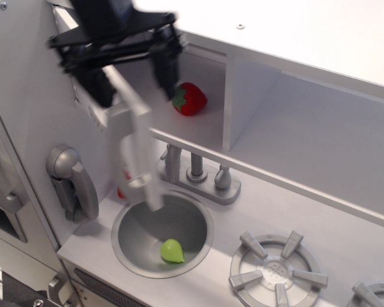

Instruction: Close microwave

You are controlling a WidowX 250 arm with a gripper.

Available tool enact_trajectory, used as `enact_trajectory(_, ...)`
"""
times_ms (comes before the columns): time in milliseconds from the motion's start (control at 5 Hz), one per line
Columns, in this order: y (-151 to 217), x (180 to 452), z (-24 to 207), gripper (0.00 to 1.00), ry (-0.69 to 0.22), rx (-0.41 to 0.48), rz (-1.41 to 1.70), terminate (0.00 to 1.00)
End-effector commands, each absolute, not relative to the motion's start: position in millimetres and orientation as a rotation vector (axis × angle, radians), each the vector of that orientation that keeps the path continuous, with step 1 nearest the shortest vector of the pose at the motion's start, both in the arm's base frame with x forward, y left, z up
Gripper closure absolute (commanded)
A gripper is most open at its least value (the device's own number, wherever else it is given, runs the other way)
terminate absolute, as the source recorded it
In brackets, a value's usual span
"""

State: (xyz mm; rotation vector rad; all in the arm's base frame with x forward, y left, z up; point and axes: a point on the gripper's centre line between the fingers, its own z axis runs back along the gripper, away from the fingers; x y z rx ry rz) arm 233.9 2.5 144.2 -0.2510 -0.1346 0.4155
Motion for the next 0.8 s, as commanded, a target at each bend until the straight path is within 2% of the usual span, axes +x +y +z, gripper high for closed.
enact_trajectory(0, -11, 194, 146, 0.0, -0.164, -0.233, 0.302, 0.0)
enact_trajectory(200, 24, 182, 131, 0.0, -0.122, -0.196, 0.286, 0.0)
enact_trajectory(400, 70, 189, 120, 0.0, -0.087, -0.161, 0.335, 0.0)
enact_trajectory(600, 88, 203, 121, 0.0, -0.132, -0.12, 0.383, 0.0)
